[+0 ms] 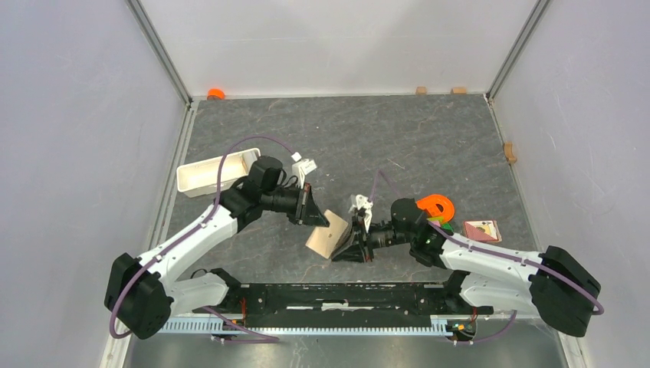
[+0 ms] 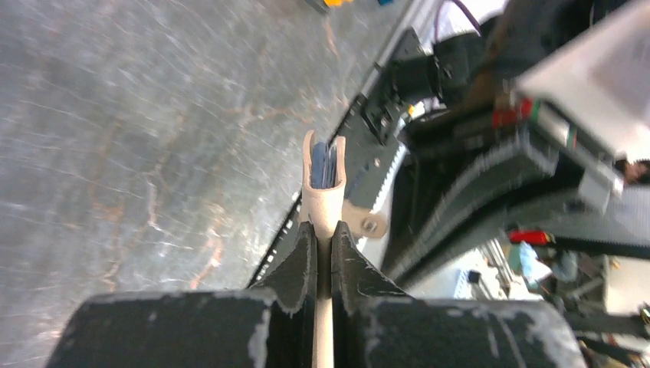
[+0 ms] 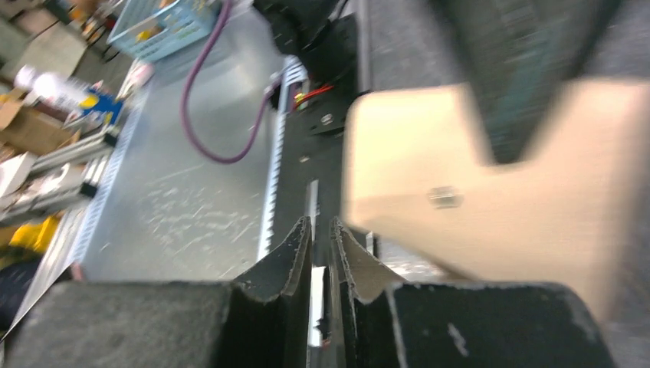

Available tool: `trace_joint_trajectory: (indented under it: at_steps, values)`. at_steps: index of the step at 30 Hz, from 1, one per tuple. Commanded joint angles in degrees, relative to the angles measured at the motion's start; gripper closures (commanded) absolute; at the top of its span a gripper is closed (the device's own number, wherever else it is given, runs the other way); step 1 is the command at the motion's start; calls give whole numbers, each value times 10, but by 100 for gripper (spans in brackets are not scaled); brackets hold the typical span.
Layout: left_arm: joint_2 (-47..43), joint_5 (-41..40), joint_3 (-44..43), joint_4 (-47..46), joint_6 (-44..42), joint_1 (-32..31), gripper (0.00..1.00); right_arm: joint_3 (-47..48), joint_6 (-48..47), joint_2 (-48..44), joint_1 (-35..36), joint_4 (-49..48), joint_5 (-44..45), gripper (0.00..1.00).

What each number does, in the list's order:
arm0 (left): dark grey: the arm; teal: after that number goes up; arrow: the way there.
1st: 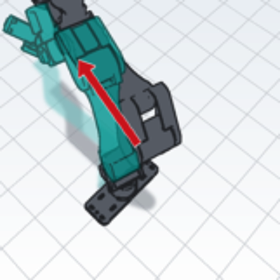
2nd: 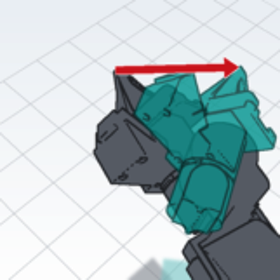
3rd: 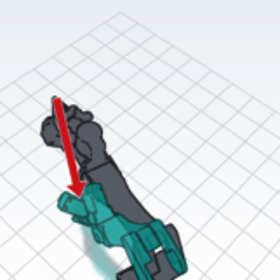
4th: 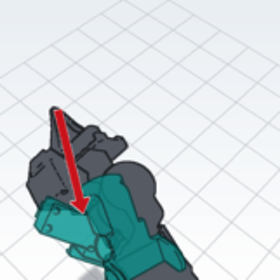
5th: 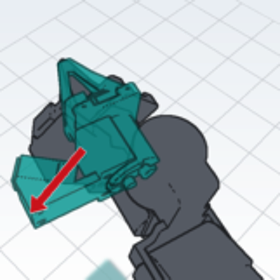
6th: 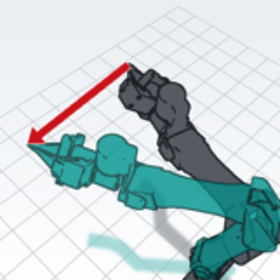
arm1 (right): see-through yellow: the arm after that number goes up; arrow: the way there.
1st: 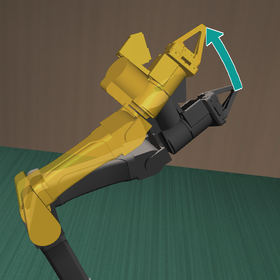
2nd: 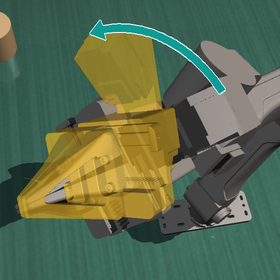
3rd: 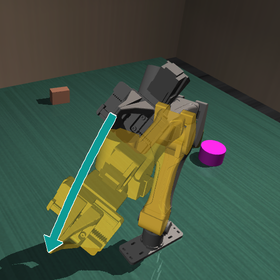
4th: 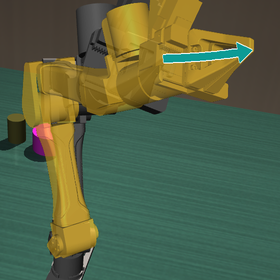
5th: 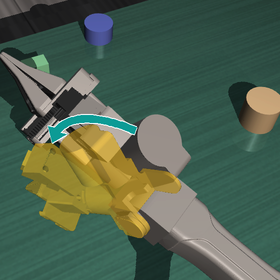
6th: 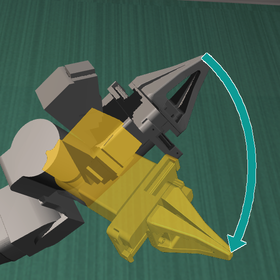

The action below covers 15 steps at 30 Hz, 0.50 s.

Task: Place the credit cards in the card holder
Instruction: Open the card holder at the center of the board.

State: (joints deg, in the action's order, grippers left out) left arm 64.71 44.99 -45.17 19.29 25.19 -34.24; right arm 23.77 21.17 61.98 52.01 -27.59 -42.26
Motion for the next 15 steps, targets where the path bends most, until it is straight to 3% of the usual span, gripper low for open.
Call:
trace_joint_trajectory:
  at_steps: [1,5,7,11,12,15]
  values:
    - [-6,-55,-13,-57,21,15,98,20,-18,3,37,30,-63,82]
    - [4,-102,-16,-30,21,15,98,31,-32,-2,49,55,-64,82]
    - [7,-137,-12,-18,31,15,98,38,-52,-14,49,93,-7,79]
    - [-11,-192,46,-56,102,11,98,61,-49,-26,47,195,227,62]
    - [-20,-211,69,-75,118,9,98,63,-37,-21,47,213,275,52]
    - [-43,-245,129,-129,180,3,98,69,10,6,45,240,375,38]
